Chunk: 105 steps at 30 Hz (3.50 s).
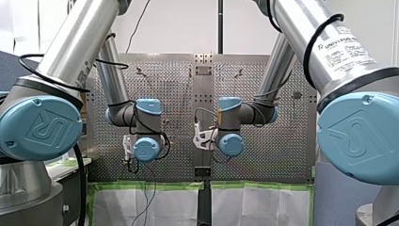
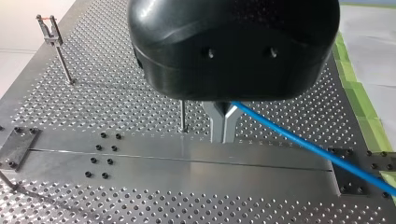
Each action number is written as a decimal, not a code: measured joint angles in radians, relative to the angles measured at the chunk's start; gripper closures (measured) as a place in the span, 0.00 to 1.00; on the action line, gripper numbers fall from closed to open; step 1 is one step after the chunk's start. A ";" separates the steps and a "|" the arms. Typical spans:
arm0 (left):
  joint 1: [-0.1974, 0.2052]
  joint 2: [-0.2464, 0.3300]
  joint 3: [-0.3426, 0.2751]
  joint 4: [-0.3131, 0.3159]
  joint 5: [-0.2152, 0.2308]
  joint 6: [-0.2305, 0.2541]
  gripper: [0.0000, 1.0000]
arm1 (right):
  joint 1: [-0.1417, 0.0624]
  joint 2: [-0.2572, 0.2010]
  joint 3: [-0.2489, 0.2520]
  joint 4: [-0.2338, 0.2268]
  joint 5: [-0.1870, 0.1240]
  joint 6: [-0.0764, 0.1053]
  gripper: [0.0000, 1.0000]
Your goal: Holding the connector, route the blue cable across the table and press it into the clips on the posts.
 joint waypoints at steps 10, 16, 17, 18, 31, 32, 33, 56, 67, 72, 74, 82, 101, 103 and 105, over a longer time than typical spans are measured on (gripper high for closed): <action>0.000 0.000 0.000 0.000 0.000 0.000 1.00 | 0.000 0.000 0.000 0.000 0.000 0.000 1.00; 0.000 0.000 0.000 0.000 0.000 0.000 1.00 | 0.000 0.000 0.000 0.000 0.000 0.000 1.00; 0.000 0.000 0.000 0.000 0.000 0.000 1.00 | 0.000 0.000 0.000 0.000 0.000 0.000 1.00; 0.000 0.000 0.000 0.000 0.000 0.000 1.00 | 0.000 0.000 0.000 0.000 0.000 0.000 1.00; 0.005 -0.010 0.007 -0.011 0.000 0.002 1.00 | 0.000 0.000 -0.001 0.000 0.000 0.000 1.00; 0.006 -0.014 0.008 -0.019 0.000 0.002 1.00 | 0.000 0.000 -0.001 0.000 0.000 0.000 1.00; 0.007 -0.016 0.009 -0.025 0.000 0.002 1.00 | 0.000 0.000 -0.001 0.000 0.000 0.000 1.00; 0.008 -0.021 0.011 -0.038 0.000 0.003 1.00 | 0.011 0.012 -0.007 0.012 0.012 -0.012 1.00; 0.008 -0.021 0.011 -0.038 0.000 0.003 1.00 | 0.024 0.098 -0.009 0.101 0.045 -0.064 1.00; 0.008 -0.021 0.011 -0.038 0.000 0.003 1.00 | 0.025 0.114 -0.009 0.157 0.046 -0.066 1.00; 0.008 -0.021 0.011 -0.038 0.000 0.003 1.00 | 0.025 0.116 -0.009 0.172 0.046 -0.066 1.00; 0.009 -0.003 -0.008 -0.048 -0.019 0.013 1.00 | 0.028 0.108 -0.018 0.192 0.043 -0.062 1.00; 0.037 0.157 0.001 -0.203 -0.151 0.031 1.00 | 0.043 -0.052 -0.159 0.352 -0.090 0.058 1.00; 0.039 0.173 0.017 -0.220 -0.167 0.024 1.00 | 0.043 -0.068 -0.168 0.368 -0.106 0.059 1.00; 0.042 0.191 0.034 -0.237 -0.185 0.019 1.00 | 0.043 -0.086 -0.176 0.386 -0.124 0.059 1.00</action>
